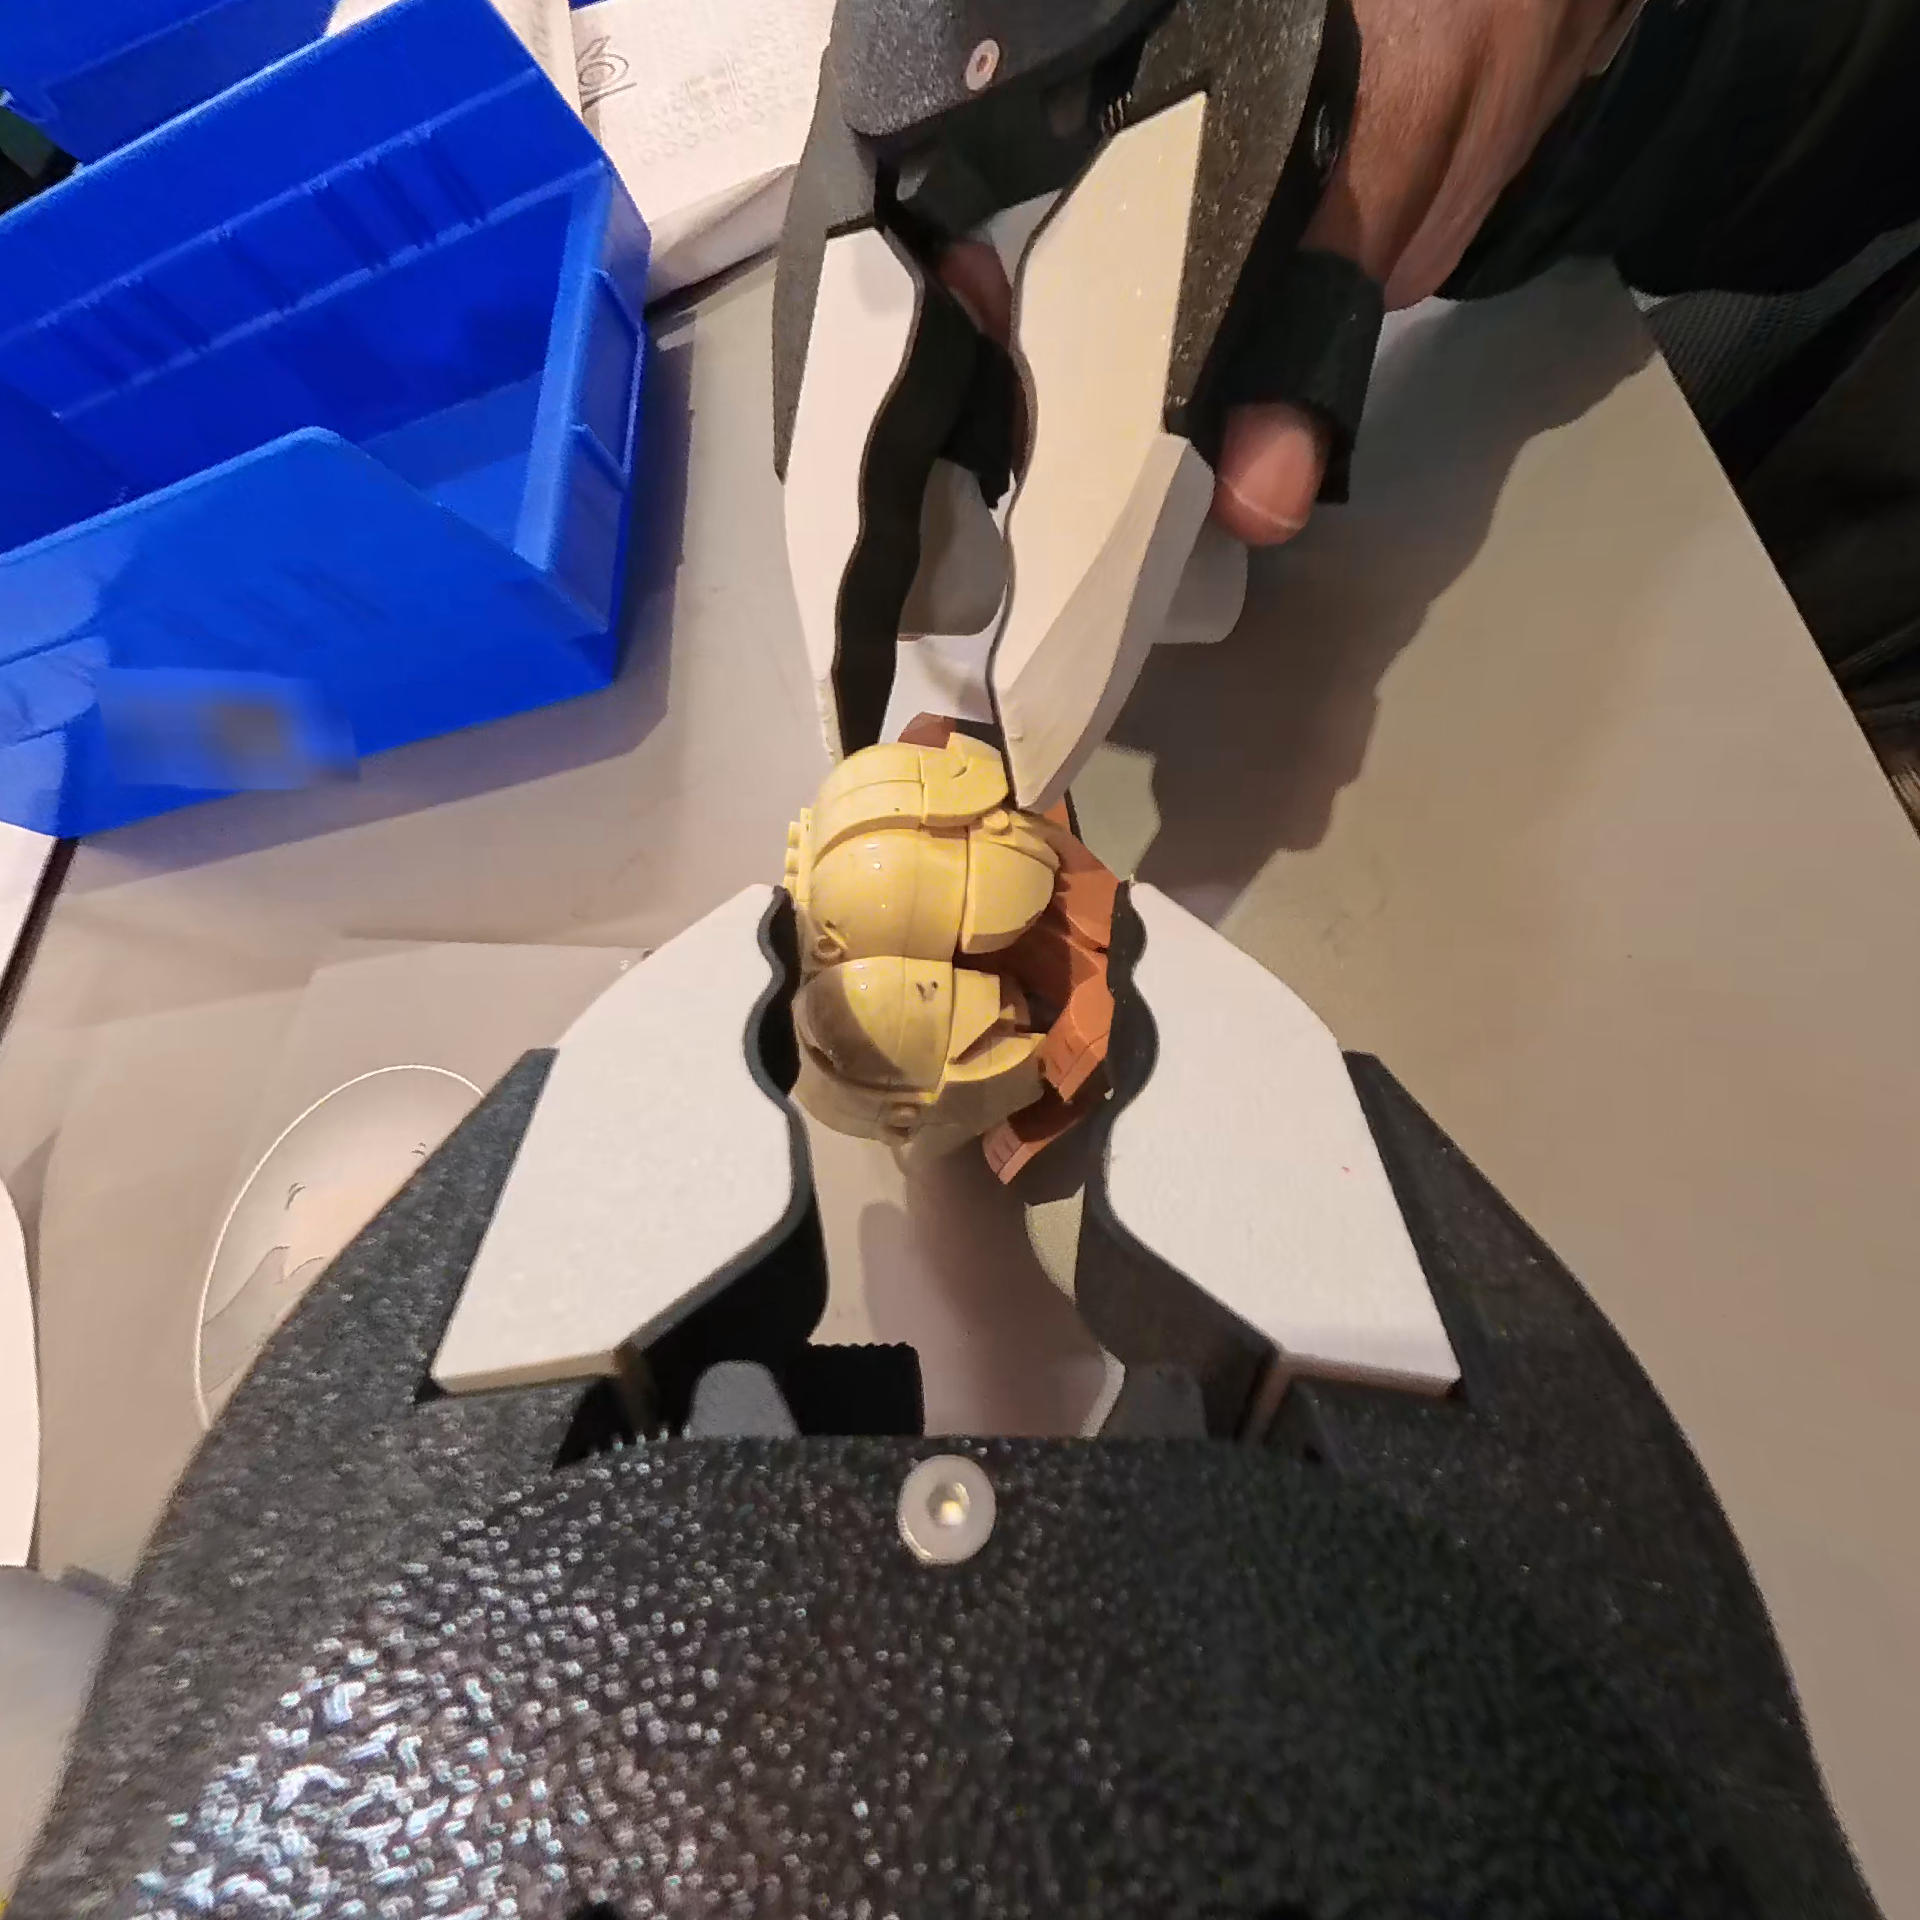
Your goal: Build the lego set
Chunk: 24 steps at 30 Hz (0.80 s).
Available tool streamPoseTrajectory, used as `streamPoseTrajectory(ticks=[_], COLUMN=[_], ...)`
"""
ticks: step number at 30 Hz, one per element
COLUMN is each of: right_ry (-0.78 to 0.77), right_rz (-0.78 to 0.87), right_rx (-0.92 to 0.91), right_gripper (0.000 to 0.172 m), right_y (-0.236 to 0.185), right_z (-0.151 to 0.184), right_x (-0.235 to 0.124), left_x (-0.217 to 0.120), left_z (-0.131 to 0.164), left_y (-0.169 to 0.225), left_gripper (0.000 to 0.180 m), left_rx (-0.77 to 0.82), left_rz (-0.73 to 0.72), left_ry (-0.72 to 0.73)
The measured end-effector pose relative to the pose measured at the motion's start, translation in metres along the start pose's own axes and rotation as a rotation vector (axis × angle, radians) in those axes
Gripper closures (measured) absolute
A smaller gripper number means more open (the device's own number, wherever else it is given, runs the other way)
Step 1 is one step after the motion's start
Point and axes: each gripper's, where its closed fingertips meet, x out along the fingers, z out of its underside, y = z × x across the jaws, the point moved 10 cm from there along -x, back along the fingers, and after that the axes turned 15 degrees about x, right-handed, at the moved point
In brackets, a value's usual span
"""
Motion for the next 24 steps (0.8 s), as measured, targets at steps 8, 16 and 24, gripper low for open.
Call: streamPoseTrajectory(ticks=[8,16,24], right_ry=[-0.02,-0.024,-0.026], right_rz=[-0.018,-0.034,-0.045], right_rx=[0.018,0.034,0.048], right_gripper=[0.134,0.135,0.136], right_y=[0.001,0.003,0.005], right_z=[-0.002,-0.002,-0.003], right_x=[0.002,0.002,0.003], left_x=[-0.004,-0.006,-0.006], left_z=[0.006,0.006,0.008], left_y=[-0.006,-0.01,-0.018], left_gripper=[0.128,0.129,0.136], left_rx=[-0.099,-0.178,-0.314], left_rz=[0.051,0.083,0.117], left_ry=[0.07,0.074,0.092])
